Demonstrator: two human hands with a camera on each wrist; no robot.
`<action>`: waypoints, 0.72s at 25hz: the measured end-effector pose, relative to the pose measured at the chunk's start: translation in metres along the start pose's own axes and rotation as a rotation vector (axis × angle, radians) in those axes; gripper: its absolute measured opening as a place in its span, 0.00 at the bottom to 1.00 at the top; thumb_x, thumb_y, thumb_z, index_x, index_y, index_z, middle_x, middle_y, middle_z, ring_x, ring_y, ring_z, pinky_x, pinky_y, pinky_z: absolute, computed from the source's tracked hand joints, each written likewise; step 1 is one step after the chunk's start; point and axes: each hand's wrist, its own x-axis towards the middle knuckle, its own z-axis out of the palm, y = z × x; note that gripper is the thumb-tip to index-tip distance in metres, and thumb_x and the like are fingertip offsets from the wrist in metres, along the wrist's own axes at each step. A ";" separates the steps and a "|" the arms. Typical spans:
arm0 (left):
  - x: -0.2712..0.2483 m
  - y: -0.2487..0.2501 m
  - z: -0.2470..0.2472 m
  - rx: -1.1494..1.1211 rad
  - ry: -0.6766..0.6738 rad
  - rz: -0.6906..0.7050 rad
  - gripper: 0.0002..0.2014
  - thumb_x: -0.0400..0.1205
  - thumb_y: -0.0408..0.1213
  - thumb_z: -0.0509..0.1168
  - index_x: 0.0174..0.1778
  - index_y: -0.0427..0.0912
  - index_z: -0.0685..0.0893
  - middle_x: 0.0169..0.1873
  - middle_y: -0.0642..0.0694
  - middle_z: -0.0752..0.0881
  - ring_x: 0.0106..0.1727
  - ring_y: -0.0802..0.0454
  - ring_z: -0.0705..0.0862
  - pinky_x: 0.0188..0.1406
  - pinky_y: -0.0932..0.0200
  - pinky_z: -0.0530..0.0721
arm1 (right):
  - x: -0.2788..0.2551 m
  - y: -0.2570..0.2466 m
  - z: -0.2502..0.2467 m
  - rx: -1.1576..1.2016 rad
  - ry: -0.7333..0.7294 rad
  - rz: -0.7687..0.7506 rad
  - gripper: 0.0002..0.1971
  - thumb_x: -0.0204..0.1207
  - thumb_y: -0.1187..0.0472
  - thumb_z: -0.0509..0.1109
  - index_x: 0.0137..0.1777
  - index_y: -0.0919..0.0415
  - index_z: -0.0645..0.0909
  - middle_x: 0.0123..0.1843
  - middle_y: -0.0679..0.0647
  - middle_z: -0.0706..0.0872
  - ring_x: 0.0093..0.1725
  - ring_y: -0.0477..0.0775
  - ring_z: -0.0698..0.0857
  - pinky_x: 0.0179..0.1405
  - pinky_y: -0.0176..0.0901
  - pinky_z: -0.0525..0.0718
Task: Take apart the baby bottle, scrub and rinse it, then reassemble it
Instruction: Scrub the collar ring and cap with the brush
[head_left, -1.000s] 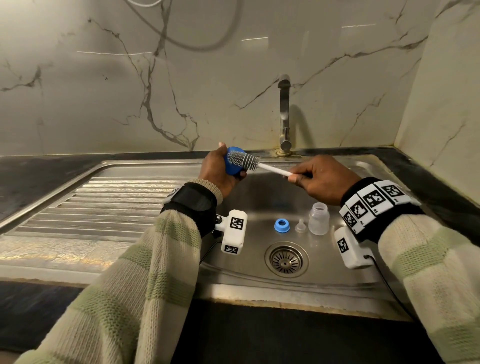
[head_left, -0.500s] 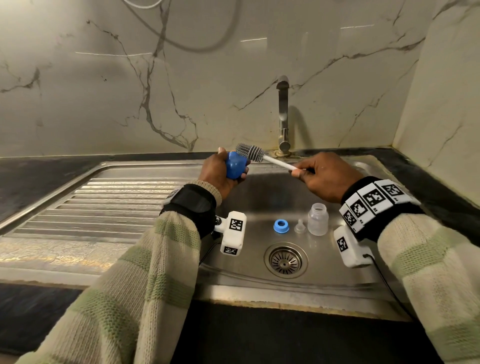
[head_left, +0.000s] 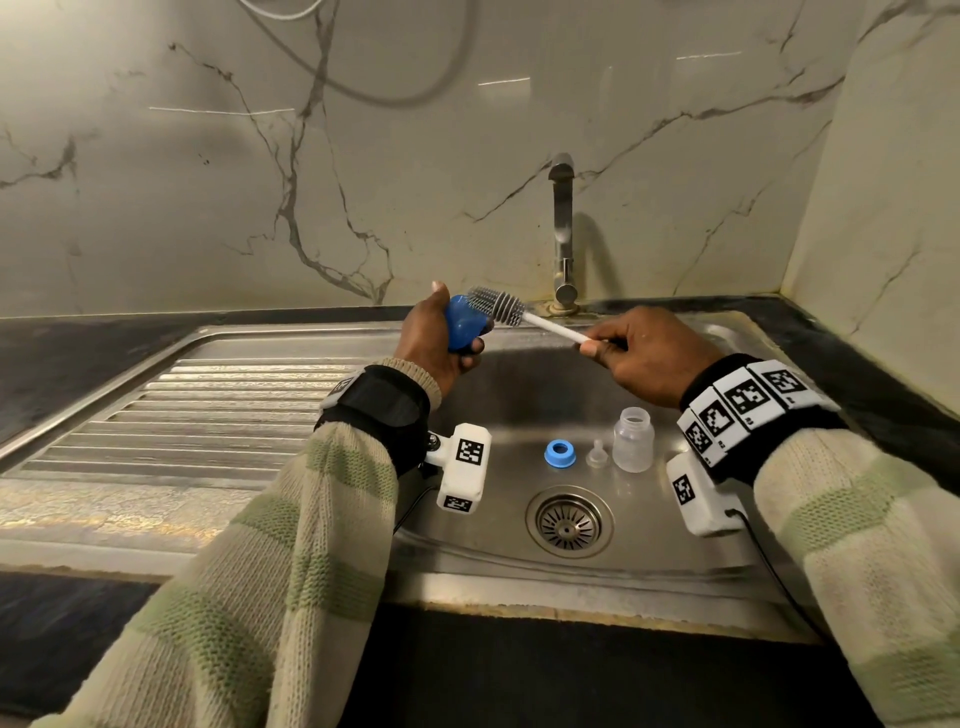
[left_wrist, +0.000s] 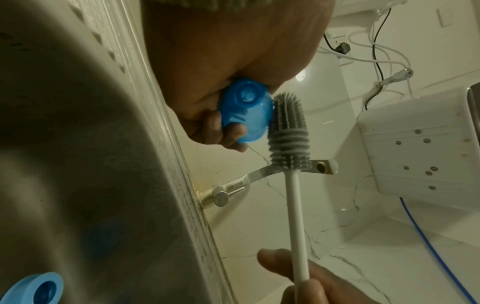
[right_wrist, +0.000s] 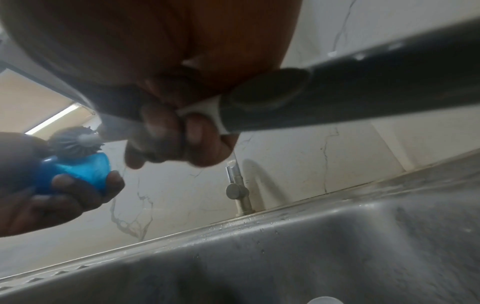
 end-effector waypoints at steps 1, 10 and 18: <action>0.001 0.000 0.000 -0.004 0.003 0.001 0.25 0.89 0.57 0.52 0.63 0.38 0.77 0.41 0.40 0.85 0.27 0.52 0.78 0.22 0.62 0.74 | 0.000 -0.002 0.001 0.023 -0.026 -0.008 0.08 0.82 0.55 0.67 0.46 0.48 0.88 0.30 0.54 0.84 0.30 0.50 0.77 0.31 0.42 0.75; 0.000 0.000 -0.003 -0.185 -0.085 -0.041 0.20 0.88 0.54 0.56 0.59 0.38 0.76 0.45 0.38 0.83 0.37 0.48 0.82 0.31 0.57 0.82 | 0.000 -0.001 0.003 0.021 -0.041 -0.019 0.08 0.82 0.57 0.68 0.49 0.54 0.89 0.32 0.50 0.86 0.30 0.46 0.77 0.30 0.37 0.73; 0.000 -0.002 -0.004 -0.224 -0.127 -0.072 0.19 0.88 0.49 0.52 0.56 0.36 0.78 0.38 0.38 0.82 0.28 0.52 0.75 0.22 0.61 0.71 | 0.000 0.000 0.000 0.009 0.026 -0.014 0.09 0.82 0.56 0.68 0.50 0.54 0.89 0.31 0.53 0.84 0.29 0.48 0.76 0.30 0.40 0.73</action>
